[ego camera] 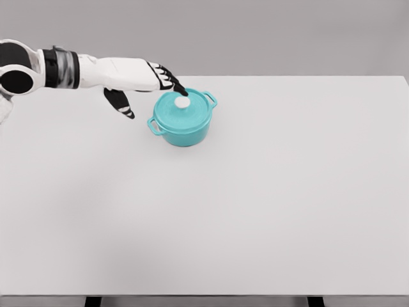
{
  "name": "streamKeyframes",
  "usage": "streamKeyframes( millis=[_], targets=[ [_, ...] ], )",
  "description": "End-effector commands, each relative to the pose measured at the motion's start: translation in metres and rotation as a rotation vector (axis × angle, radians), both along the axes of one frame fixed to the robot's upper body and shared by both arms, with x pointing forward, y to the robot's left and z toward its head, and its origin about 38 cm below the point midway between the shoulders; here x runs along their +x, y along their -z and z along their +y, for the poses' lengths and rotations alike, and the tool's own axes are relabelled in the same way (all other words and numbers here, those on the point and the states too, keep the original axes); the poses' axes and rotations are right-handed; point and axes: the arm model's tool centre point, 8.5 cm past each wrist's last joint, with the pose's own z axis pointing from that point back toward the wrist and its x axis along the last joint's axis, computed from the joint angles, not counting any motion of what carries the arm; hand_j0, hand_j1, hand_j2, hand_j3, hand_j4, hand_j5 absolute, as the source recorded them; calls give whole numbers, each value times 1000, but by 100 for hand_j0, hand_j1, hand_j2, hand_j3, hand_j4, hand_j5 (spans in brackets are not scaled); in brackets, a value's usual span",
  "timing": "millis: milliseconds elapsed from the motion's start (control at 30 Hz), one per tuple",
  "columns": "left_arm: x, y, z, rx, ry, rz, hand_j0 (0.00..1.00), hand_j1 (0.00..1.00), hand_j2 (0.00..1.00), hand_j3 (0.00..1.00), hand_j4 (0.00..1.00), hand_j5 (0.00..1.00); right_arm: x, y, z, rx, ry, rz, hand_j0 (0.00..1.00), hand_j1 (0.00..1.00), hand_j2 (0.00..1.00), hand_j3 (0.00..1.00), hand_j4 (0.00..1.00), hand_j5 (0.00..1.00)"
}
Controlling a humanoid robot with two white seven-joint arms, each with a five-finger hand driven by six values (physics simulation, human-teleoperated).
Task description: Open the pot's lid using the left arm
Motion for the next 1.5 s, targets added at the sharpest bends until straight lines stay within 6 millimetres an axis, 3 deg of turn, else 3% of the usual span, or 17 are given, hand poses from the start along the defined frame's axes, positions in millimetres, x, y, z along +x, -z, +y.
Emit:
streamKeyframes(
  millis=[0, 100, 267, 633, 767, 1067, 1467],
  targets=[
    [3, 7, -13, -9, 9, 21, 100, 100, 100, 100, 100, 100, 0, 0, 0, 1, 0, 0, 100, 100, 100, 100, 100, 100],
    [12, 14, -24, 32, 5, 4, 100, 100, 100, 100, 100, 100, 0, 0, 0, -1, 0, 0, 100, 100, 100, 100, 100, 100],
    [29, 26, -26, 107, -41, -10, 99, 99, 99, 99, 99, 99, 0, 0, 0, 1, 0, 0, 100, 100, 100, 100, 100, 100],
    [31, 30, -55, 130, -5, -29, 99, 99, 99, 99, 99, 99, 0, 0, 0, 1, 0, 0, 100, 100, 100, 100, 100, 100],
    [40, 43, -50, 169, -45, -13, 96, 96, 96, 96, 96, 96, 0, 0, 0, 1, 0, 0, 100, 100, 100, 100, 100, 100],
    [43, 31, -60, 158, -32, -33, 96, 96, 96, 96, 96, 96, 0, 0, 0, -1, 0, 0, 100, 100, 100, 100, 100, 100],
    [45, 39, -68, 164, -32, -17, 83, 83, 83, 83, 83, 83, 0, 0, 0, 1, 0, 0, 100, 100, 100, 100, 100, 100]
  ],
)
